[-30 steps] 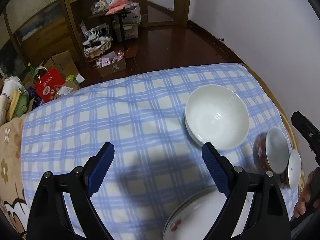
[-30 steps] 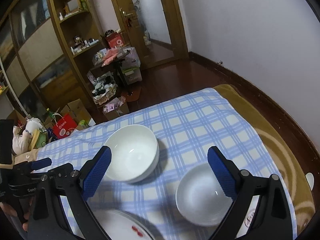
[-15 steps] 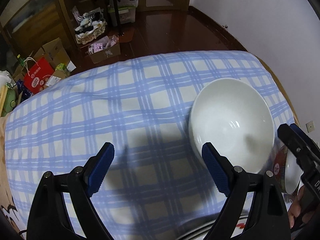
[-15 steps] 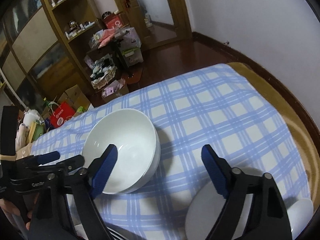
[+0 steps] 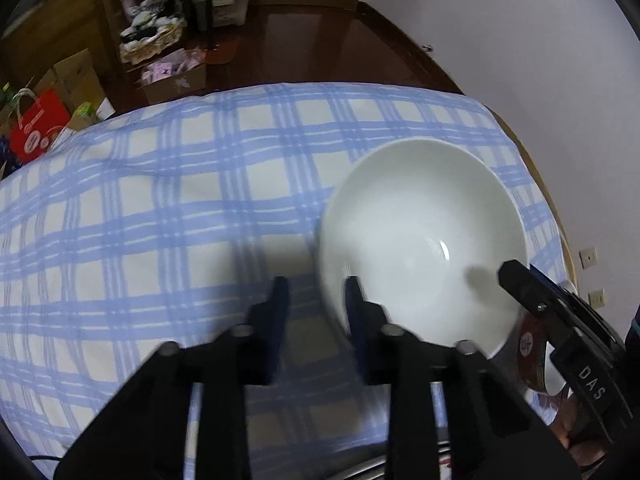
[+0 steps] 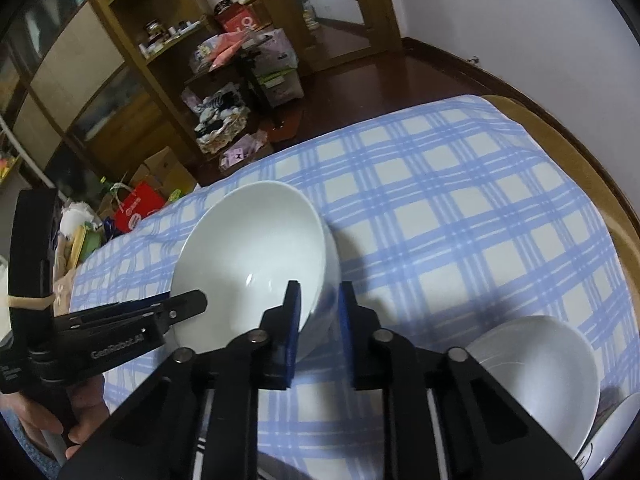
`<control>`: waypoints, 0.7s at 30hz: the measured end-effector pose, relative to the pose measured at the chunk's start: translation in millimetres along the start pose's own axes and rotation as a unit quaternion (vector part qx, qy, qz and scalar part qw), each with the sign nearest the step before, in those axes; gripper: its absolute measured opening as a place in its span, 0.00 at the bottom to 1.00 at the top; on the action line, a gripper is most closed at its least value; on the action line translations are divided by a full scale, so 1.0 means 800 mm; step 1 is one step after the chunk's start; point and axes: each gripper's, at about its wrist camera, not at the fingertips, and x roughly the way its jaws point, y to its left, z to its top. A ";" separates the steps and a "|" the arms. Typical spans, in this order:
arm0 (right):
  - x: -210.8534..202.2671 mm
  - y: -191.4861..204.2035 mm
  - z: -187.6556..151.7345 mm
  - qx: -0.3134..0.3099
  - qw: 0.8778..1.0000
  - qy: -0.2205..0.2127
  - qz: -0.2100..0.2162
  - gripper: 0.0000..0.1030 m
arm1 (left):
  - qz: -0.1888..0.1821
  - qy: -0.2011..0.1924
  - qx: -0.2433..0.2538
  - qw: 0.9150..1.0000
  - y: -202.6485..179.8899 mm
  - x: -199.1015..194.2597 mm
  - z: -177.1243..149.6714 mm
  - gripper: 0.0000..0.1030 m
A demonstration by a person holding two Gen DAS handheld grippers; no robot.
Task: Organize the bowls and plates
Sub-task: 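Grasp a white bowl rim with the right tool while the left tool grasps another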
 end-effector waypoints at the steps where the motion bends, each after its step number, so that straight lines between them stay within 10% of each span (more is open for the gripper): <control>1: 0.001 0.003 -0.001 -0.007 1.000 0.000 -0.008 0.18 | 0.002 -0.001 0.010 1.000 -0.005 0.000 -0.001 0.15; 21: -0.025 0.034 -0.024 -0.013 1.000 -0.021 -0.019 0.16 | 0.028 0.005 -0.003 1.000 0.000 -0.046 -0.020 0.10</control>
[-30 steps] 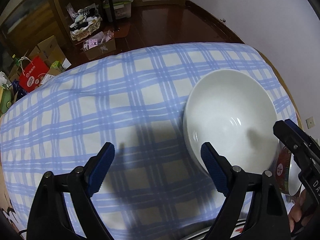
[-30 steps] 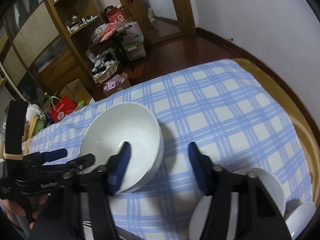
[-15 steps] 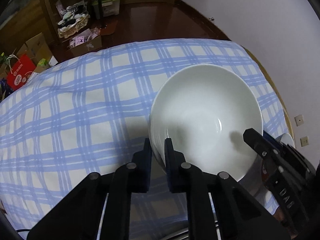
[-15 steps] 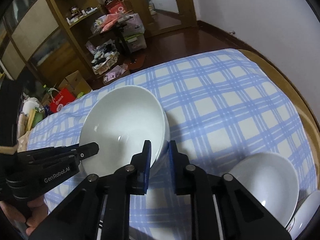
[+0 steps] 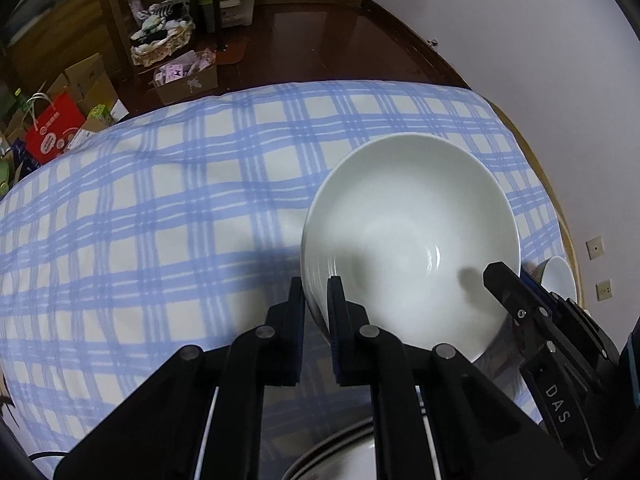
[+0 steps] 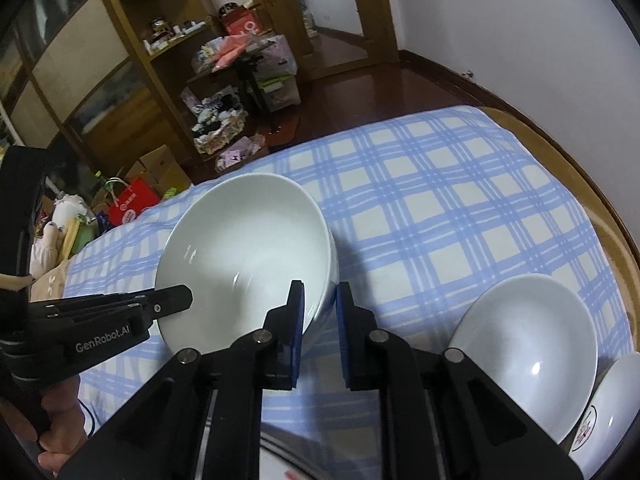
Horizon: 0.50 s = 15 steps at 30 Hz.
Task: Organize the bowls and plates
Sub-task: 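Grasp a white bowl rim with the right tool while the left tool grasps another, then carry both held white bowls toward the cherry plate stack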
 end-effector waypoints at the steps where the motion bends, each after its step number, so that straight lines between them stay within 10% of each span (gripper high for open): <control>1: -0.004 0.005 -0.001 -0.003 1.000 -0.003 0.003 0.16 | 0.002 -0.002 -0.003 1.000 0.003 -0.007 -0.004 0.10; 15: -0.038 0.096 -0.037 -0.072 0.996 0.008 0.059 0.16 | 0.033 -0.024 -0.052 0.998 0.084 -0.098 -0.067 0.11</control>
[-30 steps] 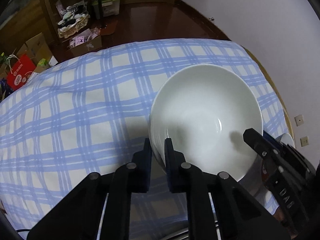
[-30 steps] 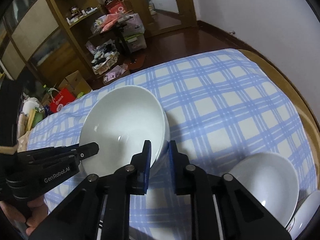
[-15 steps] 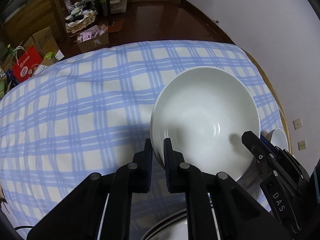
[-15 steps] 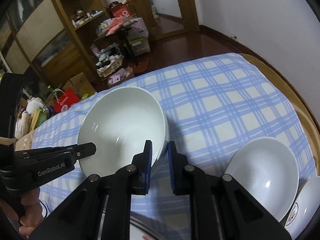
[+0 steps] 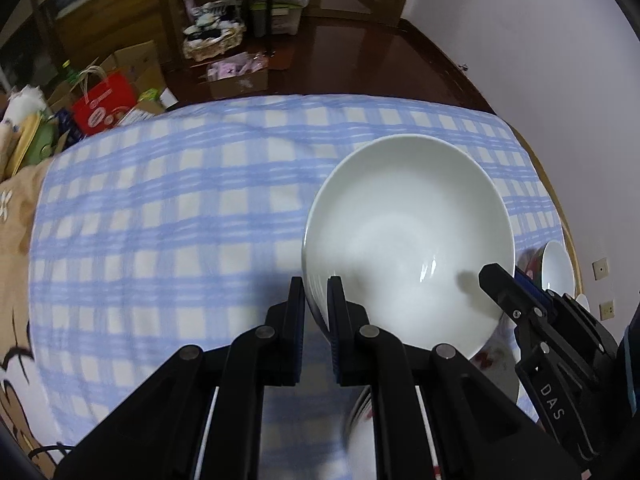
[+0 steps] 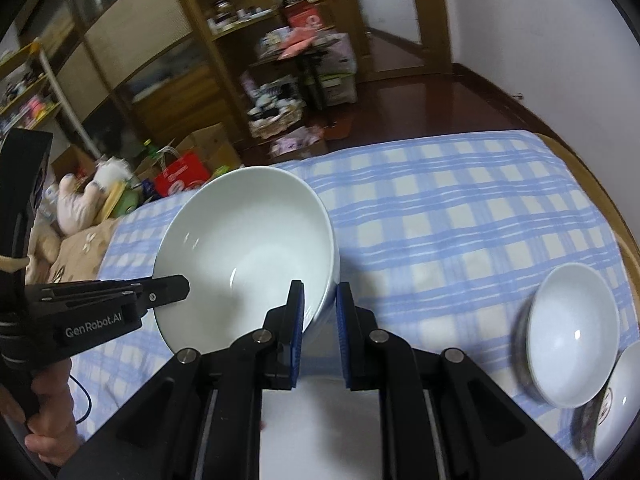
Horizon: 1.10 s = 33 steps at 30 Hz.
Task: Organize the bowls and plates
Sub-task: 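Carry both held white bowls toward the cherry plate stack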
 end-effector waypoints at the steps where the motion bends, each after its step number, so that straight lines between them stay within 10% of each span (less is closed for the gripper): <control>1: -0.001 0.006 -0.003 -0.003 1.000 0.002 0.005 0.16 | 0.001 -0.001 -0.004 1.000 0.006 -0.004 -0.004 0.11; 20: -0.031 0.078 -0.051 -0.043 0.998 0.002 0.053 0.16 | 0.029 -0.003 -0.034 0.999 0.067 -0.053 -0.083 0.11; 33: 0.032 0.100 -0.076 -0.091 0.993 0.058 0.051 0.16 | 0.007 0.054 -0.060 0.997 0.118 0.008 -0.108 0.12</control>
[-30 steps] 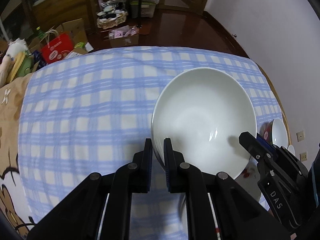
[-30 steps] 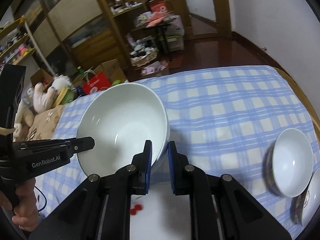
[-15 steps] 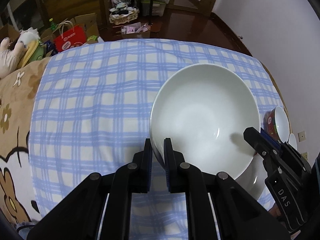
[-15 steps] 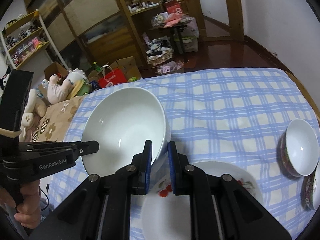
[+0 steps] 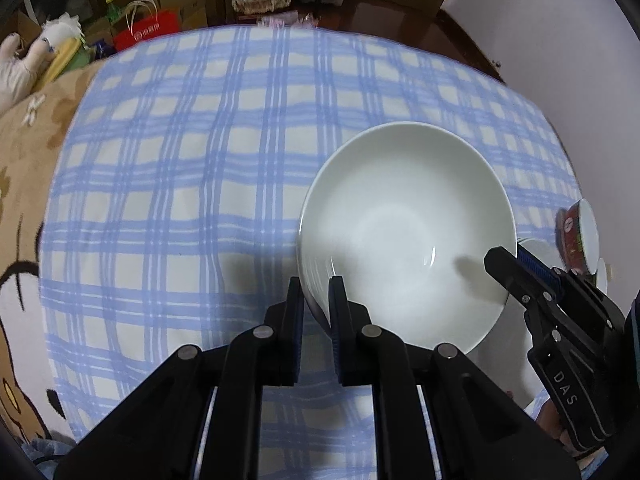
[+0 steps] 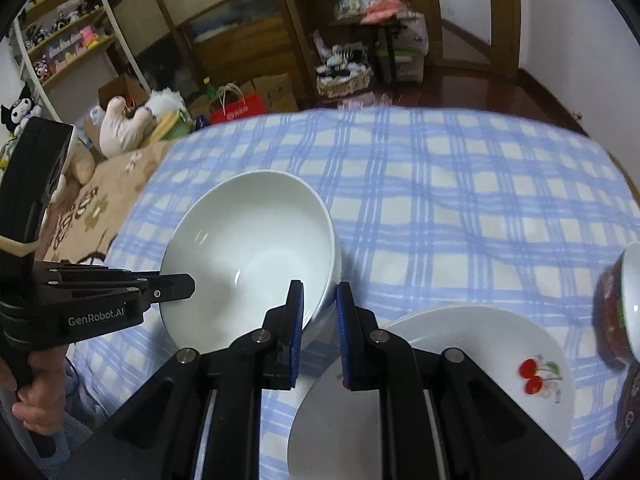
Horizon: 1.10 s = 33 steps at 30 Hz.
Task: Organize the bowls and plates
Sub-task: 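Carry both held white bowls toward the cherry plate stack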
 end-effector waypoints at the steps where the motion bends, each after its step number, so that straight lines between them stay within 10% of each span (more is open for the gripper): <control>1: 0.006 -0.001 -0.001 0.001 1.000 0.008 0.000 0.16 | -0.001 0.005 -0.002 1.000 0.002 0.005 0.000 0.12; 33: 0.016 -0.008 -0.005 0.006 1.000 0.013 0.005 0.18 | 0.007 0.016 0.000 1.000 0.001 0.023 0.005 0.13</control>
